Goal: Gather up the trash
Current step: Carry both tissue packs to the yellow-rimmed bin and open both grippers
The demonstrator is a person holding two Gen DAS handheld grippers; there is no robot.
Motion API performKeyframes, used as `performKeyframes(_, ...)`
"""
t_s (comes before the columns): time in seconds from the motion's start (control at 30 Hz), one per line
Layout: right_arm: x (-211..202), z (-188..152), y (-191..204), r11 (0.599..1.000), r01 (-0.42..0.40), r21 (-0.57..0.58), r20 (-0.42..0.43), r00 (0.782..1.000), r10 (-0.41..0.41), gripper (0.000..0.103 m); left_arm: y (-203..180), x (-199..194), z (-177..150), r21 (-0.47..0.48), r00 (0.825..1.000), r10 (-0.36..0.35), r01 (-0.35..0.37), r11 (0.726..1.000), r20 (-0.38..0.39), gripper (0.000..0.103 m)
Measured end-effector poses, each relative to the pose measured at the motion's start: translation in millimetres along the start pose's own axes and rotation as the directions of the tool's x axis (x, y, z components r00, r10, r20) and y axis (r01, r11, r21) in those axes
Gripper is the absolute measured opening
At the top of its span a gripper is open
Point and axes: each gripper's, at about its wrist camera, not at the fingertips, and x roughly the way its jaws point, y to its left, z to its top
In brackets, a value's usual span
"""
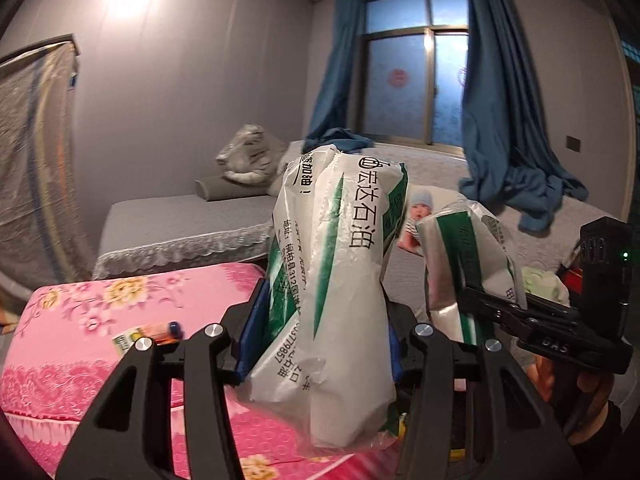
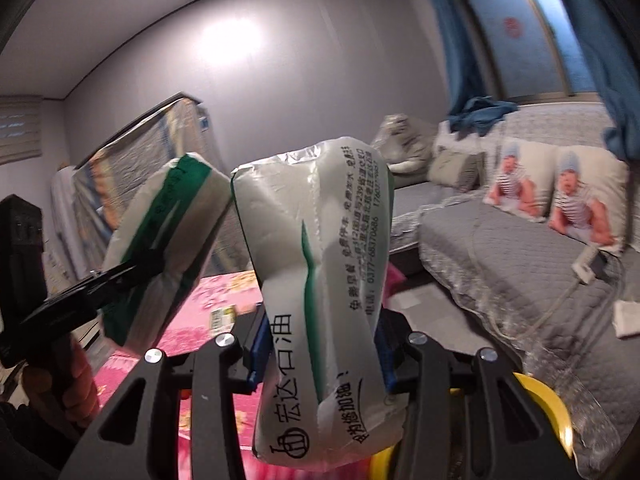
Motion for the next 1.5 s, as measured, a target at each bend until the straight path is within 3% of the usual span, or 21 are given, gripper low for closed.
performKeyframes(0.17,-13.2,-18.0,-35.7,0.992,0.115,0.05,-0.007,0.993,-0.115,0.04,-46.9,21.7,-11.1,0.045,0.996,-0.076,0.078,0.996,-0.045,0.047)
performKeyframes(0.37,-16.3,-43.1,-70.2,0.969,0.229,0.097,-0.038,0.973,-0.227,0.04,-71.4,47.3,-20.8,0.082,0.989,-0.122,0.13,0.988,-0.089,0.047)
performKeyframes(0.5,-11.6,-60.6,-90.9,0.956,0.249,0.155,-0.084,0.967,-0.239,0.04,-83.4,58.2,-27.0,0.106,0.986,-0.133,0.143,0.984,-0.098,0.047)
performKeyframes(0.6,-7.8,-71.5,-102.7,0.936,0.31,0.165,-0.118,0.949,-0.293,0.04,-90.3,68.7,-33.6,0.109,0.981,-0.151,0.164,0.98,-0.119,0.047)
performKeyframes(0.73,-5.4,-83.6,-116.4,0.921,0.335,0.201,-0.155,0.939,-0.308,0.041,-94.2,79.5,-42.5,0.105,0.974,-0.168,0.185,0.977,-0.153,0.047)
performKeyframes(0.83,-2.1,-94.2,-125.5,0.896,0.397,0.198,-0.19,0.912,-0.362,0.041,-97.4,87.5,-47.6,0.104,0.969,-0.175,0.195,0.975,-0.172,0.047)
performKeyframes(1.1,5.4,-116.0,-145.7,0.876,0.426,0.225,-0.257,0.893,-0.369,0.041,-108.8,112.1,-63.6,0.099,0.958,-0.173,0.2,0.975,-0.227,0.048)
performKeyframes(1.5,10.1,-131.8,-157.8,0.854,0.449,0.261,-0.318,0.876,-0.363,0.044,-114.0,162.9,-99.8,0.066,0.921,-0.164,0.2,0.978,-0.352,0.049)
